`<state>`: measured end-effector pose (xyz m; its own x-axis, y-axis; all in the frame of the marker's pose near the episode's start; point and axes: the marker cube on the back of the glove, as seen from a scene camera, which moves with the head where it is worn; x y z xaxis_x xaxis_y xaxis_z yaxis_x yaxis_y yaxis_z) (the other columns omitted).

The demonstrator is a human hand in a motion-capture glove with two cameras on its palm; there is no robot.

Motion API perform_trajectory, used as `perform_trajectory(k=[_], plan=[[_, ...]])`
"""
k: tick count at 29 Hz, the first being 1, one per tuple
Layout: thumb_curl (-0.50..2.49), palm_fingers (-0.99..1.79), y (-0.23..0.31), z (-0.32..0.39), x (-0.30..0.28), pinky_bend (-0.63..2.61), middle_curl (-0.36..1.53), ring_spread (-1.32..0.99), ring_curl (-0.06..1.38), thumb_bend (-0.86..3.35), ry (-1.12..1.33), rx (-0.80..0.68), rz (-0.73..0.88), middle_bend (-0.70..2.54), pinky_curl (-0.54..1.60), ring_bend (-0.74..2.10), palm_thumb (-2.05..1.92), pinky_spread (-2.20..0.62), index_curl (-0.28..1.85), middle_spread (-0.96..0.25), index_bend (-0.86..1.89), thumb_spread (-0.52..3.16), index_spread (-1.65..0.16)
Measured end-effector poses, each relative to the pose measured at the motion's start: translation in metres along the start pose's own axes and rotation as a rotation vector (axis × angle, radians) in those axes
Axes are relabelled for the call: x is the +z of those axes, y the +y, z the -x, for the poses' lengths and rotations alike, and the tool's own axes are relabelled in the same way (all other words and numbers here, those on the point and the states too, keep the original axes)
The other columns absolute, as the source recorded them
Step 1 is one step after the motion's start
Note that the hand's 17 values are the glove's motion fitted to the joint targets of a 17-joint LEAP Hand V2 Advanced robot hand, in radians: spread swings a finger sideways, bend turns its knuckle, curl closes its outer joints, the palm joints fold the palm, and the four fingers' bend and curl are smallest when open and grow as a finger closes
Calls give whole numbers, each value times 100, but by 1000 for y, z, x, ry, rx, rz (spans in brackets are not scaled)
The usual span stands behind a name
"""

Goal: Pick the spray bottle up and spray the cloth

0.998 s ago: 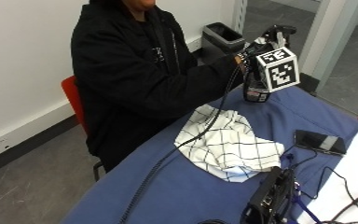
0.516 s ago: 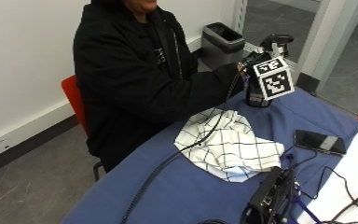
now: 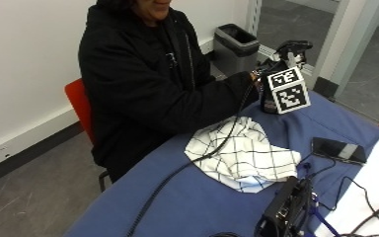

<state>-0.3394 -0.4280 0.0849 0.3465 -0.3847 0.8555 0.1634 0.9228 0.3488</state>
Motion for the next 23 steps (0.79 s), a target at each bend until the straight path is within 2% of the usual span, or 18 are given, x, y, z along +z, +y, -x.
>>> perform_trajectory(k=[3,13,19,23], plan=[[95,130,18,3,8,60,64,-20,52,-1,1,24,42,65,46,78,103,-27,63,-21,16,98,-26],[94,127,23,0,9,59,63,-21,52,-1,-25,85,98,65,46,79,103,-28,62,-21,16,101,-27],[88,111,38,-3,2,44,62,-17,51,-4,33,145,126,63,43,75,95,-19,61,-18,16,103,-27],[80,87,52,0,-15,31,57,-13,49,-6,122,157,126,53,41,66,84,-7,60,-10,17,105,-26]])
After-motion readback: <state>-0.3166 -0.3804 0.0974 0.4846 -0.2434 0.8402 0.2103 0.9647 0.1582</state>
